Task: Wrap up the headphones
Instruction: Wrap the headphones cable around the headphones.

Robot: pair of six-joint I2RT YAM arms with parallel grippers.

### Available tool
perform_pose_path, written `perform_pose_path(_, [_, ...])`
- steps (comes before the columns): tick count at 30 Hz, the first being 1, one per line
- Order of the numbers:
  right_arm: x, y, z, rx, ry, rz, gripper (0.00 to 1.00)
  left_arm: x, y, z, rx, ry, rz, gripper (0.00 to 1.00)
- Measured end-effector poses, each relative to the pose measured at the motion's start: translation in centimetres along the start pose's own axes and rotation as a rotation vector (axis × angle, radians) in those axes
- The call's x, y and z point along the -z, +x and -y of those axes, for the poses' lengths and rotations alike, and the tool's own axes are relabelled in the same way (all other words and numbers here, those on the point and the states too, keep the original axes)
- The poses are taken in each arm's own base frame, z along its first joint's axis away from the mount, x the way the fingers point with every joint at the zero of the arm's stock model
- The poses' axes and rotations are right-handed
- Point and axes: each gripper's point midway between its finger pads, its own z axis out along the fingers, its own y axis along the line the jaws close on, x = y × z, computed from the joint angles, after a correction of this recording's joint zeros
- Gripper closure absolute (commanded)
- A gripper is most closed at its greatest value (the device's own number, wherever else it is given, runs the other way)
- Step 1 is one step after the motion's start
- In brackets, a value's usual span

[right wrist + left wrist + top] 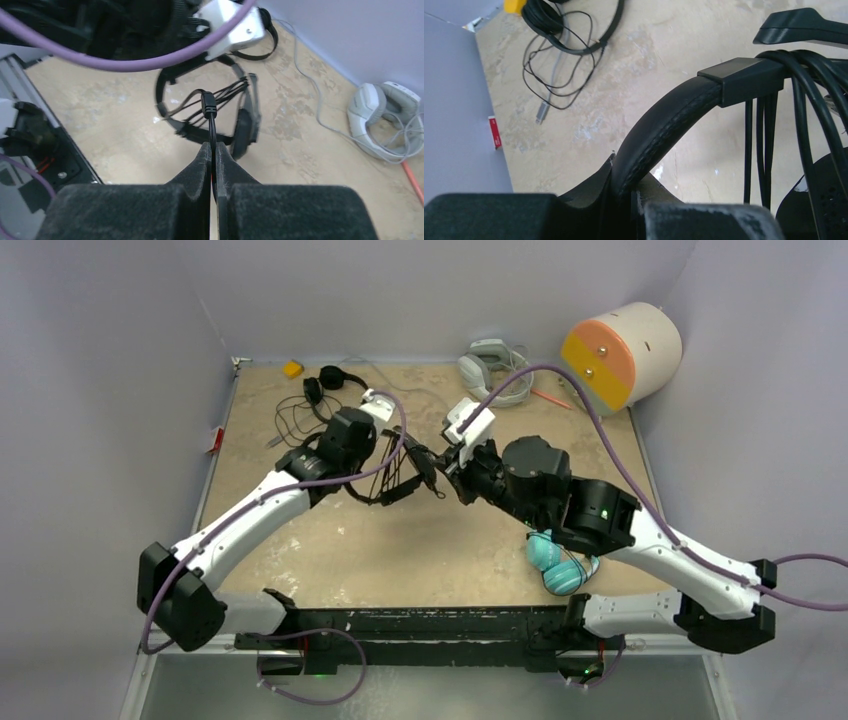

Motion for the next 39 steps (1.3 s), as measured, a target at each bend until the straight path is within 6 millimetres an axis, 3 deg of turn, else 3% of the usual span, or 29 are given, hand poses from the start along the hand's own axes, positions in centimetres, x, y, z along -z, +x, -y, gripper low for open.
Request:
perform_pose_path(3, [-1.1,0.6,1.1,0.023,-0.005,-0.045,1.00,1.0,1.3,0.5,-0.009,0.050,0.006,1.00])
perform_pose_path(6, [-2.7,2.4,3.7,0.004,0.016,-0.113,1.00,2.2,2.4,1.1,-0.017,0.099,0.006,1.00])
perform_pose_path(11, [-4.6,4.4,7.0,-0.082,0.000,-0.176,1.00,4.0,2.8,2.5,-0.028,0.191,0.026,1.00])
perform_pose_path(21, [-9.4,9.0,11.6,-0.479,-0.179,-0.265,1.00,7.1,2.1,5.0,0.020,0.381,0.092,1.00])
perform_pose_path(28, [-11.1,10.5,10.4,-0.654,-0.364,-0.276,1.00,9.9,0.9,6.1,0.073,0.512,0.173,1.00])
perform_pose_path(39, [-11.0,8.9,9.0,-0.672,-0.496,-0.224,1.00,11.8,0.7,8.6,0.132,0.679,0.169,1.00])
